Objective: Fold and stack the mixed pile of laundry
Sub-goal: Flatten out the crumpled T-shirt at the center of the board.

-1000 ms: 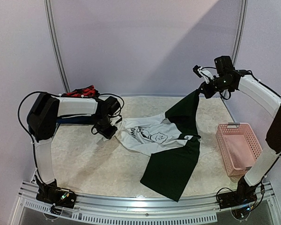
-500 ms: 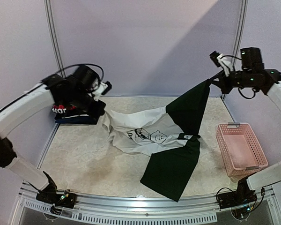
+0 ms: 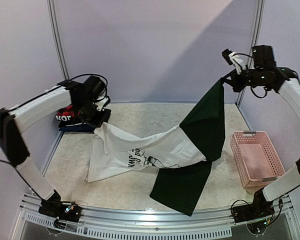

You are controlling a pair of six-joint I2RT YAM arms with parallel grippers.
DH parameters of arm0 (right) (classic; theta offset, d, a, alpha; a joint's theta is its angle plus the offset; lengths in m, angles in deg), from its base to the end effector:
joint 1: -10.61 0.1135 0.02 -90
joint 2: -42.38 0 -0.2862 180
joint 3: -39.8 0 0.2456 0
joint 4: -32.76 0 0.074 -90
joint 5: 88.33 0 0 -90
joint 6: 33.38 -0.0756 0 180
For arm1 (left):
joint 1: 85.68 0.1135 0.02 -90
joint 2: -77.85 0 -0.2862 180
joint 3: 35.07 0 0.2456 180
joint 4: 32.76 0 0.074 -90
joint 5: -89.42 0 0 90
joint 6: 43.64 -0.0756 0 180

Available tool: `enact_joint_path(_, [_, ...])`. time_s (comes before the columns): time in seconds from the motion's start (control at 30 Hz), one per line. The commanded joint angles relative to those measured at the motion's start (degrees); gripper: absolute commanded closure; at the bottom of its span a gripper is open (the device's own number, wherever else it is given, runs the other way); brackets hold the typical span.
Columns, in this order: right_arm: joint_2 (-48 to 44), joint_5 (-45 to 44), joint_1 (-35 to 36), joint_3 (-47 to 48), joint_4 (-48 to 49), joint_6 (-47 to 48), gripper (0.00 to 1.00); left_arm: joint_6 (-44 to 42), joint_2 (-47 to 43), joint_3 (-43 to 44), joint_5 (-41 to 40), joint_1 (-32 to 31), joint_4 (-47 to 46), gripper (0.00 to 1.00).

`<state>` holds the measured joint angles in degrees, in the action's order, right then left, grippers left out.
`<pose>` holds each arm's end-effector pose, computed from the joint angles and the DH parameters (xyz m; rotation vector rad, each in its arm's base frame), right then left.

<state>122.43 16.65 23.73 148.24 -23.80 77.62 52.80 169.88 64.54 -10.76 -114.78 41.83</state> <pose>0.3035 0.0908 0.4428 -0.7531 1.9059 0.1839 0.2962 -0.1496 0.2953 0.4835 2.6628 0.0616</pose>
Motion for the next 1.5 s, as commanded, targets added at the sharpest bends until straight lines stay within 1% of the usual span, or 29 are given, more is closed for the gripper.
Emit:
enact_joint_path(0.0, [15.4, -6.1, -1.5, 3.0, 2.8, -1.9, 1.00, -1.0, 14.5, 9.5, -10.4, 3.1, -1.4, 0.76])
enact_joint_path(0.07, [22.3, -5.2, -1.8, 7.3, 0.6, -2.7, 1.00, -1.5, 18.7, 15.6, -10.6, 2.1, 1.4, 0.72])
enact_joint_path(0.1, [26.2, -3.6, -1.9, 8.9, -1.4, -3.2, 1.00, -1.6, 18.7, 16.3, -10.2, 0.8, 1.9, 0.71])
enact_joint_path(0.13, [27.9, -2.3, -2.0, 9.7, -2.1, -3.7, 1.00, -1.3, 18.1, 15.1, -10.0, -0.6, 1.8, 0.70])
enact_joint_path(0.2, [29.7, -0.3, -2.0, 8.8, -1.6, -4.7, 1.00, 0.9, 15.7, 10.7, -8.4, -2.5, 1.5, 0.68])
enact_joint_path(0.27, [29.3, 0.8, -2.0, 6.5, -0.3, -5.4, 1.00, 4.7, 12.6, 4.6, -5.2, -2.8, 0.4, 0.67])
enact_joint_path(0.43, [27.6, 2.8, -1.9, 3.1, 0.6, -5.6, 1.00, 13.1, 5.1, -11.9, 5.1, -0.9, -10.4, 0.60])
enact_joint_path(0.47, [27.5, 3.2, -2.0, 2.9, 0.2, -5.6, 1.00, 15.3, 4.7, -14.1, 7.2, -0.6, -13.1, 0.58])
enact_joint_path(0.5, [27.4, 3.5, -2.0, 2.9, 0.0, -5.5, 1.00, 16.6, 4.8, -15.3, 7.8, -0.5, -13.9, 0.58])
enact_joint_path(0.63, [27.1, 3.1, -2.0, 1.7, 0.3, -5.2, 1.00, 20.6, 7.0, -19.1, 11.7, -0.3, -18.4, 0.58])
enact_joint_path(0.77, [26.7, 3.2, -1.9, 0.5, 0.7, -4.9, 1.00, 22.3, 9.2, -19.8, 12.3, -0.2, -19.9, 0.58])
enact_joint_path(0.97, [26.7, 3.4, -2.0, -0.3, 1.1, -4.9, 1.00, 22.0, 11.1, -20.1, 12.4, -0.1, -20.0, 0.59])
enact_joint_path(1.27, [27.1, 3.8, -1.9, -0.3, 1.3, -4.9, 1.00, 21.3, 13.0, -19.9, 10.4, 0.0, -18.6, 0.62])
enact_joint_path(1.37, [27.3, 3.8, -2.0, -0.4, 1.3, -4.9, 1.00, 21.3, 13.7, -19.9, 10.8, 0.3, -19.0, 0.65])
enact_joint_path(1.47, [27.4, 3.9, -2.0, -0.4, 1.3, -4.9, 1.00, 21.1, 14.5, -19.7, 11.9, 0.3, -19.6, 0.73])
